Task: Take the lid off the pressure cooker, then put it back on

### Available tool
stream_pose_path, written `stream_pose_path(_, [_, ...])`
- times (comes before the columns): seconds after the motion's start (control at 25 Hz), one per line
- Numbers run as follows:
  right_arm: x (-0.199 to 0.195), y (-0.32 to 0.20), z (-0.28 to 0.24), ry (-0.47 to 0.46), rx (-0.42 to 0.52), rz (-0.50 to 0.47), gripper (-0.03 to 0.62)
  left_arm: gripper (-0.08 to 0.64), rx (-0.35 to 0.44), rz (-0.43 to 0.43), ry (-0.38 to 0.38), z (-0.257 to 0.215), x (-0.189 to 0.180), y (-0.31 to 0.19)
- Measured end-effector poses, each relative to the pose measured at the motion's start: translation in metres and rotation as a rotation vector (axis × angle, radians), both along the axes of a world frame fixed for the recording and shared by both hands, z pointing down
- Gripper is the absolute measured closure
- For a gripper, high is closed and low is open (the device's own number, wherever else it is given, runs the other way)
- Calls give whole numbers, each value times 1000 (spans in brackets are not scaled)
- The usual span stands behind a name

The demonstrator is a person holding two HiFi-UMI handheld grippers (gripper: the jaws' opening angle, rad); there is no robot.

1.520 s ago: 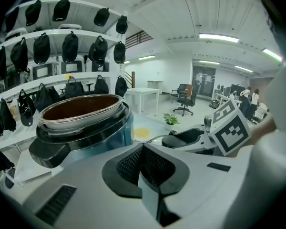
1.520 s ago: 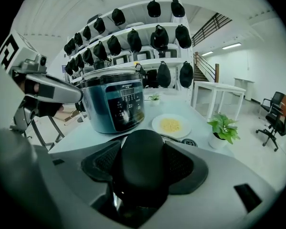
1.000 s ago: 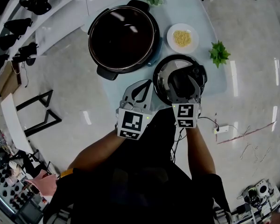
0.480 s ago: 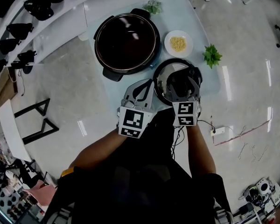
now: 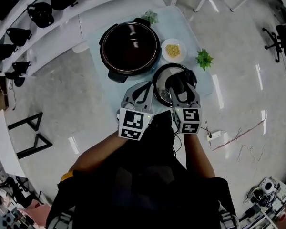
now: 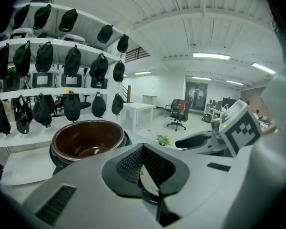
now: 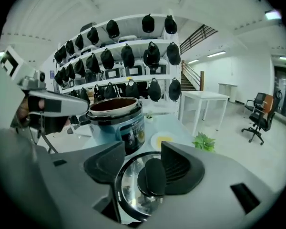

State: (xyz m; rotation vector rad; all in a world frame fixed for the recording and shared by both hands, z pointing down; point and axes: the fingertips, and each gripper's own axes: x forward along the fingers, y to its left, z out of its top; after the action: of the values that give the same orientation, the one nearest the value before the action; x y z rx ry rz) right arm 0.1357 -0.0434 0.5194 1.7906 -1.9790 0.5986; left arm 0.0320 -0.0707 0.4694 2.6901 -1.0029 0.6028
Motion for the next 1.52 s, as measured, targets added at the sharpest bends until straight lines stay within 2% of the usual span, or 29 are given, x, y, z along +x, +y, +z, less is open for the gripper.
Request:
stream_pose_path(0.28, [-31, 22, -37, -5, 6, 14, 396, 553, -9, -17, 43, -17, -26, 17])
stream_pose_path(0.52, [-49, 36, -76, 14, 38, 31, 510, 553, -34, -28, 91, -29, -43, 35])
stream_pose_path(0.8, [-63, 45, -105, 7, 79, -21, 526, 552, -22, -39, 125, -44, -49, 50])
stream_pose_path(1.12, [-55, 49, -115, -62, 127, -109, 526, 552, 65, -101, 115, -79, -38, 57])
stream_pose_path(1.36, [-22, 62, -131, -101, 169, -188, 574, 553, 97, -169, 97, -92, -4, 74])
stream_pose_path(1.52, [-2, 73, -139, -108, 198, -254, 574, 552, 110, -226, 84, -97, 14, 85])
